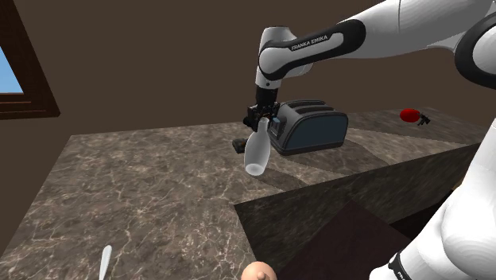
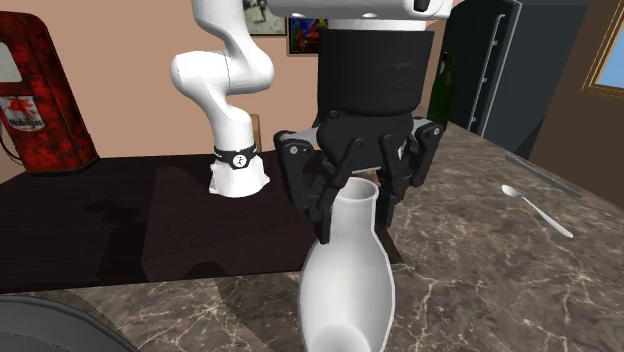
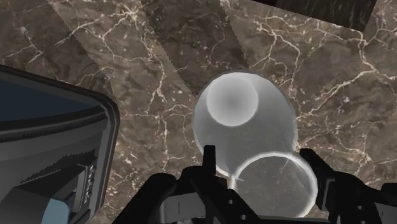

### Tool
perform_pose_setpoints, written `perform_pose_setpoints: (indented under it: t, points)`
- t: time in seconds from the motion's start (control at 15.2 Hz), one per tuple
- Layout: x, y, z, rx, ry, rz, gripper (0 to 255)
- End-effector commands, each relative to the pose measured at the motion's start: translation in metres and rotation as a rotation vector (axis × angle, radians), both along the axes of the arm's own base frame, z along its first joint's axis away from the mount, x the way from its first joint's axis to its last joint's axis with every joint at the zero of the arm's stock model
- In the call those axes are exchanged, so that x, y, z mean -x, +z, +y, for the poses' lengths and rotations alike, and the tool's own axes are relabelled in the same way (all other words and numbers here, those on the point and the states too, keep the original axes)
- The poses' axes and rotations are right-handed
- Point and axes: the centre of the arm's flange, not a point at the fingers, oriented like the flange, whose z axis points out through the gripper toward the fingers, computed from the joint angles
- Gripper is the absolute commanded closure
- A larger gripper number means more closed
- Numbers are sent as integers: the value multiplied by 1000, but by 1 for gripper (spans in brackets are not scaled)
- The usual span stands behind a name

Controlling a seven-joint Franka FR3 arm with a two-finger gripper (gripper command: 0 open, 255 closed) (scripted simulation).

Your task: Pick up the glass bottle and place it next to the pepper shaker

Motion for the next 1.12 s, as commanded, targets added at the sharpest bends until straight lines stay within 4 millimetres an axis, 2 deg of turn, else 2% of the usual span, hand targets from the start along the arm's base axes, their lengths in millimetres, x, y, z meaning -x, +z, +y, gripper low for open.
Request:
perform_pose_setpoints:
  t: [0.0, 0.53, 1.06]
  points:
    - [0, 0, 0, 0, 0, 0, 255]
    - [0, 0, 0, 0, 0, 0, 255]
    - [0, 42, 0, 0, 0, 0, 255]
